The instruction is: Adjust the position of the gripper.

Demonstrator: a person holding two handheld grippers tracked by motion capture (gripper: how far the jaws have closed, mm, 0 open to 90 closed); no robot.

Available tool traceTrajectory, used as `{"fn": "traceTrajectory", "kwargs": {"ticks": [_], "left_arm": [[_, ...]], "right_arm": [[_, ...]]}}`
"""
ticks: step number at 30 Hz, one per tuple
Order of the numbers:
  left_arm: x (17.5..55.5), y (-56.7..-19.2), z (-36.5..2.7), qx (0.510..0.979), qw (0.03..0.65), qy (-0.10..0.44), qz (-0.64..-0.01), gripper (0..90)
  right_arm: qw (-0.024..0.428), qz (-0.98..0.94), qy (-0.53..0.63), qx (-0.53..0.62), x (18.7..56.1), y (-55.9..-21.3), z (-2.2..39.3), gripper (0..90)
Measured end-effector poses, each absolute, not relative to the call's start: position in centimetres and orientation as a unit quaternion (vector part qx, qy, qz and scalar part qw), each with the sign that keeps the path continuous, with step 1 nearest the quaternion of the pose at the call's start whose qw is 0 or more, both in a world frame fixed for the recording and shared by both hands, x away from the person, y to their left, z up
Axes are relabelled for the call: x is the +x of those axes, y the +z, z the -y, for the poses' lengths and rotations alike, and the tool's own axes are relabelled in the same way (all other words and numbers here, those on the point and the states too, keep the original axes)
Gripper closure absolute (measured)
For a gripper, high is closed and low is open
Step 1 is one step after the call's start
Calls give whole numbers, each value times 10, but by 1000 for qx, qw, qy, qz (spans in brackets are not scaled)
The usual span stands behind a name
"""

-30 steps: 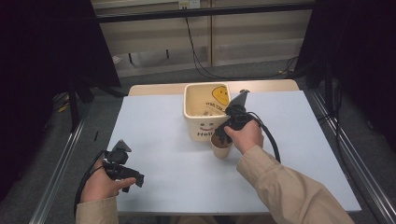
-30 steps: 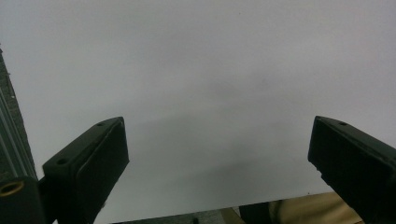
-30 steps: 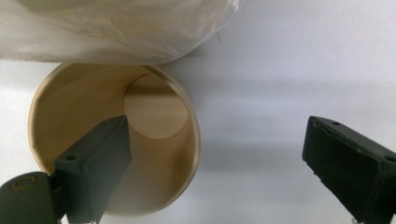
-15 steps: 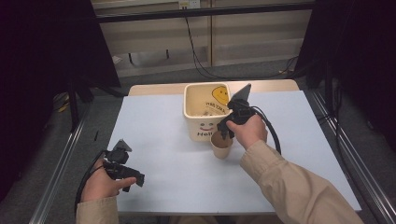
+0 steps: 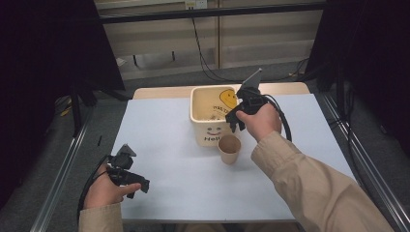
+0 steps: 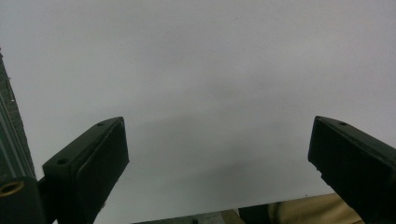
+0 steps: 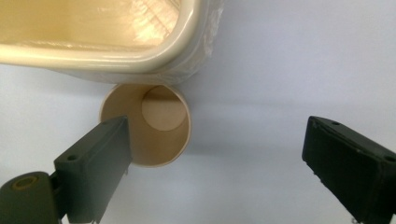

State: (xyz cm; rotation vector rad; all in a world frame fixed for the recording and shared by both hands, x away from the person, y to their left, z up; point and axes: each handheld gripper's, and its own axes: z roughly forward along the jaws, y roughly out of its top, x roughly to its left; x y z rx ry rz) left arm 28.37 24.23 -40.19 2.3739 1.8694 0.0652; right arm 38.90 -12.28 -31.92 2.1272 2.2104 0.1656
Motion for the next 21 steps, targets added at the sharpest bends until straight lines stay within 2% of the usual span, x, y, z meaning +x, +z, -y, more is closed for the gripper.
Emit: {"fn": "traceTrajectory", "kwargs": {"ticks": [7, 21], "left_arm": [[284, -402, -242, 786, 59, 21, -615, 49], [284, -401, -242, 786, 60, 20, -615, 49]], "right_arm": [[34, -709, 58, 702, 390, -303, 126, 72], [25, -712, 64, 699, 392, -299, 119, 71]]}}
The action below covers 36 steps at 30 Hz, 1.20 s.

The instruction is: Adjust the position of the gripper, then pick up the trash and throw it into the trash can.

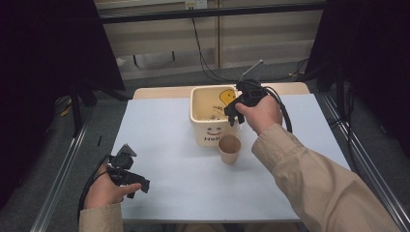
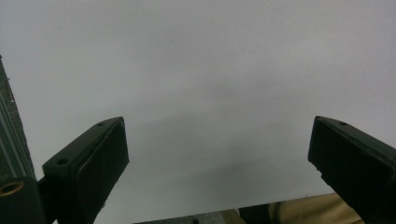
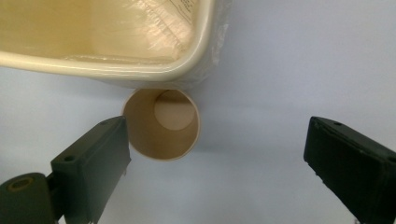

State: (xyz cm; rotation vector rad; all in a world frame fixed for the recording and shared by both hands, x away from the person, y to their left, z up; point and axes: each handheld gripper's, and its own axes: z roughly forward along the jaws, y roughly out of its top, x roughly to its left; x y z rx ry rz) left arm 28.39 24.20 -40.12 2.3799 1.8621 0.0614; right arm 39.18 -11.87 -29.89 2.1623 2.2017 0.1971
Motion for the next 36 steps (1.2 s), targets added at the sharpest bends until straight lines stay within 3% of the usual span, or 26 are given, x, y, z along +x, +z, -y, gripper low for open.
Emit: {"fn": "traceTrajectory", "kwargs": {"ticks": [16, 36], "left_arm": [[282, -401, -244, 782, 62, 27, -620, 49], [281, -400, -243, 781, 63, 22, -621, 49]], "right_arm": [[20, -734, 79, 674, 392, -298, 86, 63], [15, -737, 78, 672, 388, -316, 75, 62]]}}
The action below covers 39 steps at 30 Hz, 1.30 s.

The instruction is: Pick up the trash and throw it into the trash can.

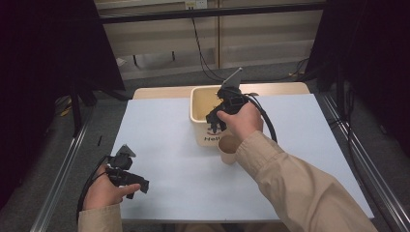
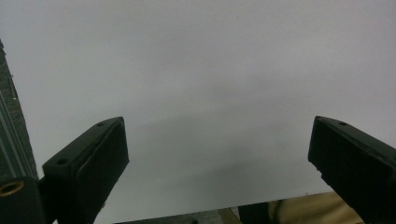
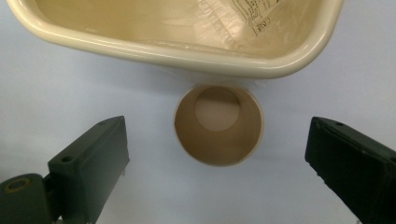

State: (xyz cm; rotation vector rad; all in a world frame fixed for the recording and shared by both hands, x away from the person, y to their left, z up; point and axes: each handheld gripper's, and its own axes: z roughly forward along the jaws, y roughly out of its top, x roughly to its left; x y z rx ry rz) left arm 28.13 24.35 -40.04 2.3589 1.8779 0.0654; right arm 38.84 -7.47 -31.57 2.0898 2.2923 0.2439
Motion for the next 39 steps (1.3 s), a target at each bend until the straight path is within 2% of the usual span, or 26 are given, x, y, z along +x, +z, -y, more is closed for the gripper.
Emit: {"fn": "traceTrajectory", "kwargs": {"ticks": [11, 39], "left_arm": [[281, -400, -242, 779, 66, 23, -623, 49], [283, -398, -243, 781, 66, 21, -620, 48]], "right_arm": [[6, -727, 84, 682, 383, -338, 70, 68], [29, -724, 63, 686, 378, -379, 70, 111]]}}
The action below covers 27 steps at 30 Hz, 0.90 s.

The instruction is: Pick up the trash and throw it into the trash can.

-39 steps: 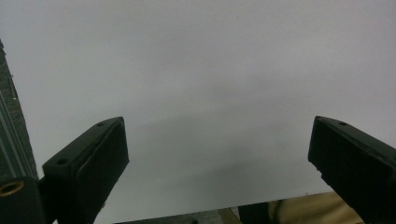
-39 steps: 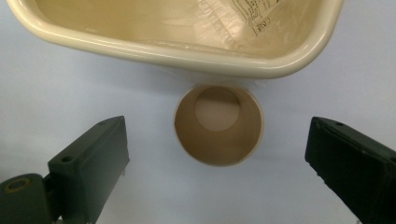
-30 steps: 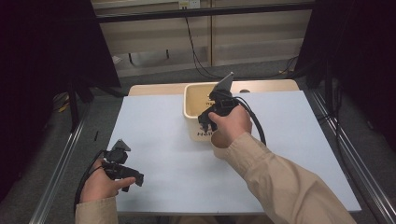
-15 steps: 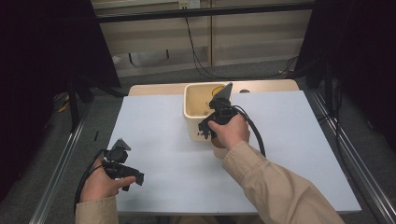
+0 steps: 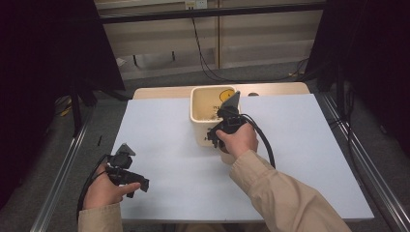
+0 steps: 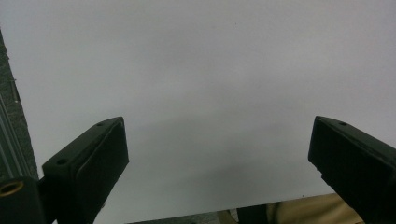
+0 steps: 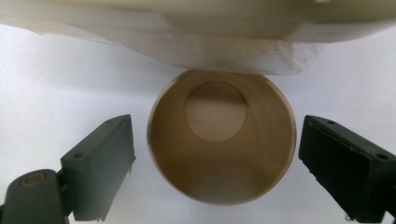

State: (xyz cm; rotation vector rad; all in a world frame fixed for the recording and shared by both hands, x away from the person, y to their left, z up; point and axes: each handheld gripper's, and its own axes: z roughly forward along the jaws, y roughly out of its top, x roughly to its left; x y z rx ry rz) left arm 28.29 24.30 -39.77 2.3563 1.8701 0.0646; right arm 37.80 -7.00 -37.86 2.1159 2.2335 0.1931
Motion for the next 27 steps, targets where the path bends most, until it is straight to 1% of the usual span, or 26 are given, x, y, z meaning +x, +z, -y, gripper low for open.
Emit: {"fn": "traceTrajectory", "kwargs": {"ticks": [4, 6, 9, 11, 16, 20, 23, 25, 27], "left_arm": [[283, -398, -243, 782, 66, 25, -619, 48], [283, -398, -242, 781, 70, 26, -620, 48], [283, -398, -243, 782, 66, 26, -620, 48], [283, -398, -242, 780, 68, 26, -621, 48], [283, -397, -243, 781, 68, 30, -620, 48], [283, -396, -243, 782, 66, 23, -620, 48], [282, -396, -243, 781, 71, 26, -620, 48], [282, -396, -243, 779, 72, 26, -622, 48], [283, -396, -243, 780, 69, 25, -621, 48]], "right_arm": [[32, -722, 58, 689, 378, -382, 71, 119], [27, -722, 58, 689, 378, -384, 71, 142], [20, -726, 55, 685, 377, -388, 70, 150], [20, -724, 56, 687, 377, -389, 70, 178], [17, -723, 56, 688, 377, -385, 74, 198], [15, -726, 61, 684, 376, -379, 79, 202], [0, -719, 51, 693, 377, -367, 83, 206], [8, -721, 53, 690, 378, -355, 89, 209], [5, -722, 52, 690, 378, -348, 93, 209]]}}
